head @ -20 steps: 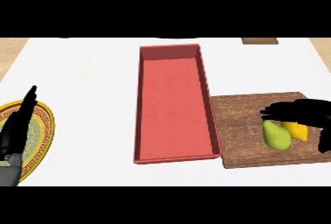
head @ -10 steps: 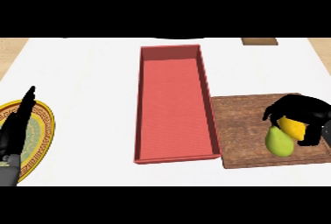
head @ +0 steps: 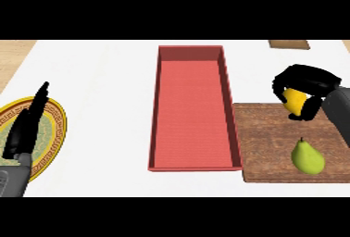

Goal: Pick the lemon from the cutting board and place it in the cardboard box

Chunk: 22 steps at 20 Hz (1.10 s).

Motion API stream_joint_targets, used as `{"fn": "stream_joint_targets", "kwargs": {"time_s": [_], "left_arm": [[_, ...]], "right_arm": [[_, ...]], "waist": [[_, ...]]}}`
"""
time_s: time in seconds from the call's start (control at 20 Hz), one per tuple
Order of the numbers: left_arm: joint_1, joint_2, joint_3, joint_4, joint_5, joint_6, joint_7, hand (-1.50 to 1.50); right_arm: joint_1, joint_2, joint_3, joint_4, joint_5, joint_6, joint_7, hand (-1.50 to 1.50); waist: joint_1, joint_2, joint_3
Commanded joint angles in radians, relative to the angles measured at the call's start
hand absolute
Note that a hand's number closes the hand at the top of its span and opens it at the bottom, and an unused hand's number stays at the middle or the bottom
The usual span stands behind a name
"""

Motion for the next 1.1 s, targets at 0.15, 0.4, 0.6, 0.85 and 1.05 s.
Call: {"fn": "stream_joint_targets", "kwargs": {"time_s": [0.15, 0.4, 0.6, 0.85, 1.05], "left_arm": [[0.002, -0.003, -0.005, -0.036, -0.009, -0.002, 0.014, 0.0], [0.002, -0.013, 0.001, -0.025, -0.01, 0.003, 0.036, 0.0], [0.064, 0.007, 0.032, -0.015, -0.005, 0.001, -0.038, 0.0], [0.013, 0.007, 0.031, 0.008, -0.008, -0.014, 0.019, 0.0], [0.065, -0.009, 0.027, -0.048, -0.019, 0.008, 0.02, 0.0]], "right_arm": [[-0.16, 0.016, -0.133, 0.152, -0.051, -0.139, -0.044, 1.5], [-0.222, 0.003, -0.253, 0.139, -0.179, -0.092, -0.185, 1.5], [-0.277, 0.025, -0.267, 0.133, -0.199, -0.045, -0.226, 1.5], [-0.359, 0.063, -0.239, 0.099, -0.217, 0.131, -0.208, 1.5], [-0.348, 0.142, -0.236, 0.074, -0.262, 0.21, -0.132, 1.5]], "waist": [[0.013, 0.003, 0.002], [-0.009, -0.003, 0.002], [-0.008, -0.006, 0.0], [-0.033, -0.013, -0.002], [-0.042, -0.024, -0.002]]}}
